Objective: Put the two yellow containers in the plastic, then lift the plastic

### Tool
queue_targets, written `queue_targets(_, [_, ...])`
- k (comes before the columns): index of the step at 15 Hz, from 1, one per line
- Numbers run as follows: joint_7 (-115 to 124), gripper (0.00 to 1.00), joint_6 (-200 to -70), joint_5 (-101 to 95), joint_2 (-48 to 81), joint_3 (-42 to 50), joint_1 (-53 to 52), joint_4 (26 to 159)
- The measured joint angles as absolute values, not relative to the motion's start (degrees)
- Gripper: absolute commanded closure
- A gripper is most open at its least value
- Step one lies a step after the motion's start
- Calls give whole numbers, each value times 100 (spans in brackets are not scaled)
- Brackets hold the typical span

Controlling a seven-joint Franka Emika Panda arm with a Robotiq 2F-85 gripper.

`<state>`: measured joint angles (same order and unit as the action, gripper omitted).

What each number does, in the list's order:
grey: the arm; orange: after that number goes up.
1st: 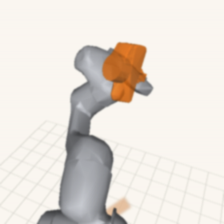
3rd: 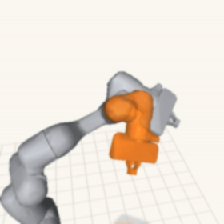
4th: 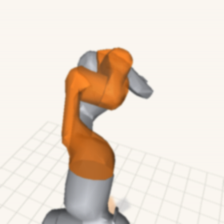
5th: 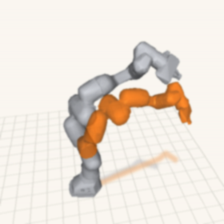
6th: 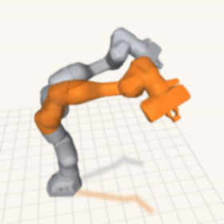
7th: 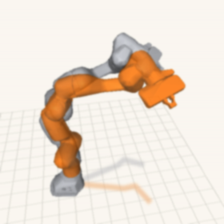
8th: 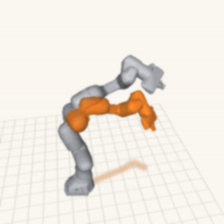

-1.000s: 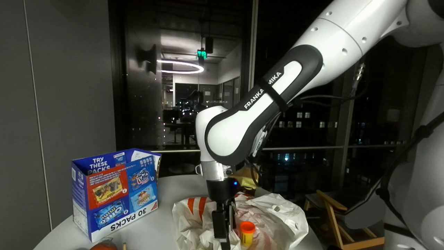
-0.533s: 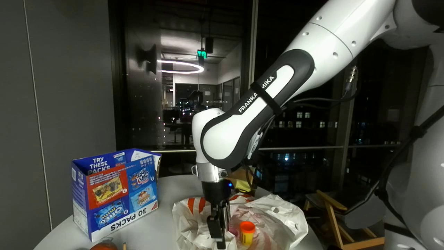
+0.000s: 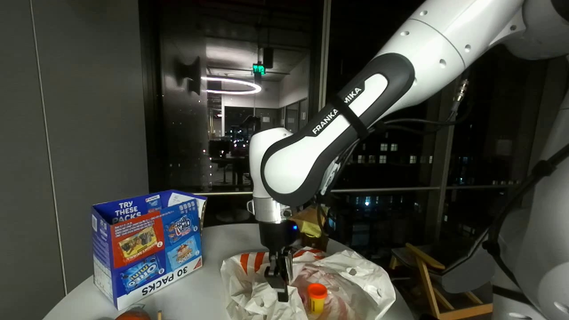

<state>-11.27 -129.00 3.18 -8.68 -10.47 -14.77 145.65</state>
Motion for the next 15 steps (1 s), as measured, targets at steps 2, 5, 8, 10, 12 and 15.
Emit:
queue_targets(2, [-1120, 94, -12900, 314, -912, -1046, -1470, 14567])
queue_targets(5, [-861, 94, -12900, 3, -1117, -1080, -1468, 14600])
queue_targets(8, [-222, 95, -12839, -706, -1623, -1235, -1453, 14679])
queue_targets(10, [224, 94, -12634, -1186, -2034, -1397, -1426, 14709])
queue_targets(12, [613, 93, -12387, -1614, -2446, -1567, -1397, 14718])
queue_targets(15, [1091, 95, -12108, -2183, -2966, -1795, -1335, 14720])
